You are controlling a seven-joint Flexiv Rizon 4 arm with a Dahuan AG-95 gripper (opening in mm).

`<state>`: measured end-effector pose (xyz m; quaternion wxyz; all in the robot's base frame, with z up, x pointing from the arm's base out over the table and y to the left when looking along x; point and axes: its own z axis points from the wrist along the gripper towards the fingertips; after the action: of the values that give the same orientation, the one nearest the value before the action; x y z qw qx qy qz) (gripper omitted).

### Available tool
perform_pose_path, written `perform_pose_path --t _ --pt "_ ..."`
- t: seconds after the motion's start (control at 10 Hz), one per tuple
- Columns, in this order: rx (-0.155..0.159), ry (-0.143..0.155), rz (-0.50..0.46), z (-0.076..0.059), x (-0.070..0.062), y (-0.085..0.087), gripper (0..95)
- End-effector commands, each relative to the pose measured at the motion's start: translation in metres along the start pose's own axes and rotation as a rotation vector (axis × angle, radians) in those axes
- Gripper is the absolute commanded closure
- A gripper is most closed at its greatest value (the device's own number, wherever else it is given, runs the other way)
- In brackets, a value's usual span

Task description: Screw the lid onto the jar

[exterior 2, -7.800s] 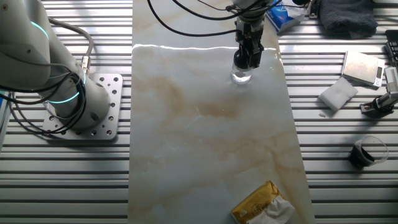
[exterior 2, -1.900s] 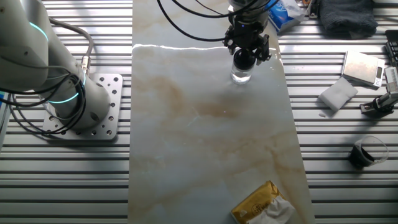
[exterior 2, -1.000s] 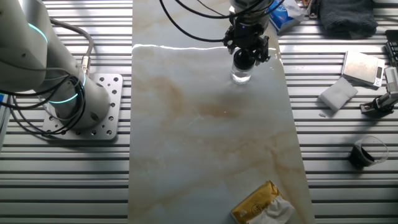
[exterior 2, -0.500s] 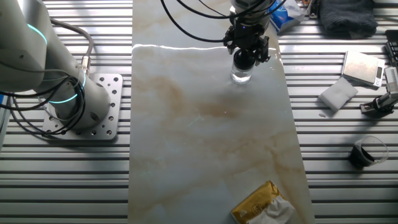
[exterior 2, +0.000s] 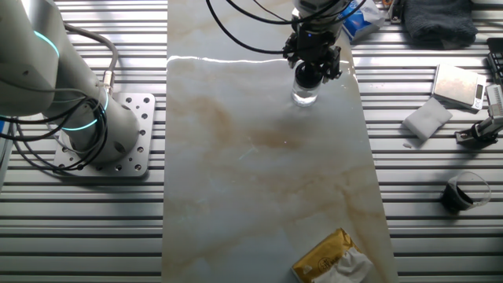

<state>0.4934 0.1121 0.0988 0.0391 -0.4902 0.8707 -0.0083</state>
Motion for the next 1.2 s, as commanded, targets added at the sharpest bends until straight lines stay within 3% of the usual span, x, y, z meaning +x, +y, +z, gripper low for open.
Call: perform_pose_path --t 0.1,0.2,0.9,1.0,1.1,1.2 --pt "-0.001 -0.001 0.003 0.0002 0.0001 0.0003 19.0" --pt "-0.002 -0.002 0.005 0.0005 0.0001 0.0004 38.0" --pt "-0.002 -0.004 0.015 0.0009 0.0001 0.0005 38.0" --pt "-0.001 -0.004 0.025 0.0009 0.0001 0.0005 57.0" --pt "-0.001 -0.004 0.031 0.0009 0.0001 0.0005 57.0" --pt "0.001 -0.004 0.053 0.0009 0.0001 0.0005 76.0"
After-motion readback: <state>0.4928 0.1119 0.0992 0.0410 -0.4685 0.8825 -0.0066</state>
